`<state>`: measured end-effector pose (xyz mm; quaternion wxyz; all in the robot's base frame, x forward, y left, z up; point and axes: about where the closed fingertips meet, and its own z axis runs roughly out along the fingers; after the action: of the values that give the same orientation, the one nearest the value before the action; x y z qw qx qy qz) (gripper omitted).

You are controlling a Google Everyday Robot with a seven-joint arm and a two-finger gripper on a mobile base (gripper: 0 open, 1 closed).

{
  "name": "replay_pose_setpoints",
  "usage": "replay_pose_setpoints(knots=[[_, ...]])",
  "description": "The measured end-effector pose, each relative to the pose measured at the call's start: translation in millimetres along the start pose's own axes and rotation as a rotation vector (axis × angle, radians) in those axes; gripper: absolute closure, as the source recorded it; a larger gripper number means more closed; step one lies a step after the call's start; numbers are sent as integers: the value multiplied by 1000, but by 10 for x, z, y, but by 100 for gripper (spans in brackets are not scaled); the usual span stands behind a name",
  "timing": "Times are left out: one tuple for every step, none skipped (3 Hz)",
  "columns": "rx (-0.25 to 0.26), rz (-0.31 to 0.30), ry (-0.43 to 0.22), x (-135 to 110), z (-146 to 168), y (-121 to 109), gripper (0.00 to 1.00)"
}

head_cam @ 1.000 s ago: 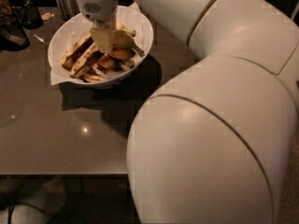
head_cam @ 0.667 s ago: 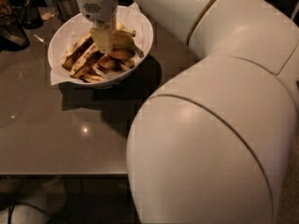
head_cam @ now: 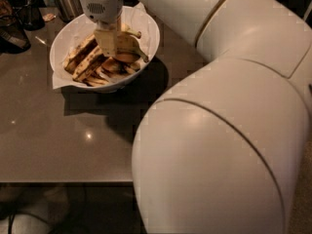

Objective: Pick banana from white bowl

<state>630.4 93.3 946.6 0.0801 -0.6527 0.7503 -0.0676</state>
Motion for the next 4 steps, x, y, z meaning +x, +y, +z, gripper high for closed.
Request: replay_pose_setpoints(knots=[[47,-13,-81,-32,-197,-54,100],[34,-20,-121,-6,-248,-75,100],[34,-20,-122,-6,-248,-75,100],[74,-34,-132,-67,-358,-89,100]])
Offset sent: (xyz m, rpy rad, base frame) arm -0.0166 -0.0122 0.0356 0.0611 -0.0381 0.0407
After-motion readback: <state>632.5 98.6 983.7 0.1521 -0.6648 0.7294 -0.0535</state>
